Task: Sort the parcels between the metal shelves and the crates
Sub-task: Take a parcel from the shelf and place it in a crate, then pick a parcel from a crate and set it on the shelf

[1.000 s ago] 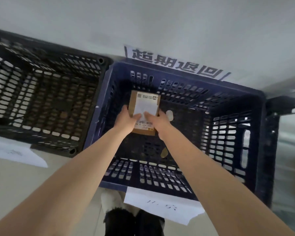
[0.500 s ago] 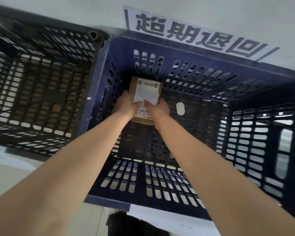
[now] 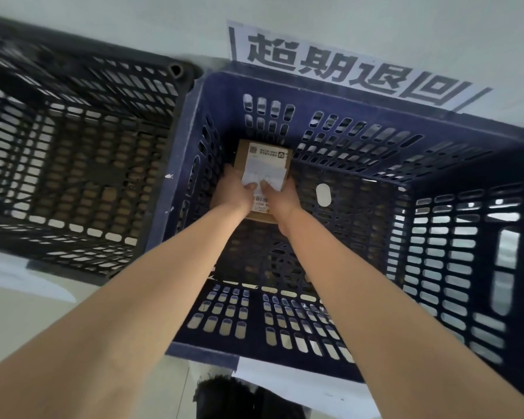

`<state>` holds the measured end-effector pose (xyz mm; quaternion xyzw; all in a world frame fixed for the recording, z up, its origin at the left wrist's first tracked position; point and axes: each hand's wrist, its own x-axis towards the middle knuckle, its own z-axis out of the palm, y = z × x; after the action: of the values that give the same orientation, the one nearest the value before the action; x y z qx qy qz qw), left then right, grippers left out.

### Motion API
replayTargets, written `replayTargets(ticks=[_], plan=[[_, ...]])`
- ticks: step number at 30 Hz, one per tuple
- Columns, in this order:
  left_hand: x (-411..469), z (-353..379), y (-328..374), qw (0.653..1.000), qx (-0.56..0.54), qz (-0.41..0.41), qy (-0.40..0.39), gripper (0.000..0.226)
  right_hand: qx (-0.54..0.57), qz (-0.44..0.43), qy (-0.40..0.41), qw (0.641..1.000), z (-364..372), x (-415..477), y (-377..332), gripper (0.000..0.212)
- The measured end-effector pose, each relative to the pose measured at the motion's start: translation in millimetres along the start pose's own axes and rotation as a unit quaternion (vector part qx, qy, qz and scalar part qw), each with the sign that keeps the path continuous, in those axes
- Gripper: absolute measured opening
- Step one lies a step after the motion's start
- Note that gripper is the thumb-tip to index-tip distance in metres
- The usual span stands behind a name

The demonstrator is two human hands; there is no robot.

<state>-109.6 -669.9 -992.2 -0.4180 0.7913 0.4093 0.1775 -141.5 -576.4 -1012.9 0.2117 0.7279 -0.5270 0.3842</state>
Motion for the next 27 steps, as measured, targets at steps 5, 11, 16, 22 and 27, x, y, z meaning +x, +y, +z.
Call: replayTargets(ticks=[5,11,16,22,27], plan=[[-7,-3,-5,0.998,0.052,0.047,0.006,0.073,-0.002,0.012,-0.05,0.999,-8,-9,-1,0.077],[-32,-11,-7,0.981,0.157,0.118,-0.003,0.074,-0.082,0.021,-0.053,0.995,-28,-29,-14,0.094],[-80,-31,-2,0.924,0.333,0.185,-0.012,0.073,-0.184,0.0,-0.043,0.982,-57,-77,-30,0.092],[-156,-74,31,0.872,0.419,0.254,0.011,0.077,-0.388,-0.02,0.012,0.921,-97,-171,-54,0.087],[-243,-116,38,0.859,0.427,0.281,0.026,0.079,-0.449,-0.04,0.032,0.892,-130,-267,-64,0.087]])
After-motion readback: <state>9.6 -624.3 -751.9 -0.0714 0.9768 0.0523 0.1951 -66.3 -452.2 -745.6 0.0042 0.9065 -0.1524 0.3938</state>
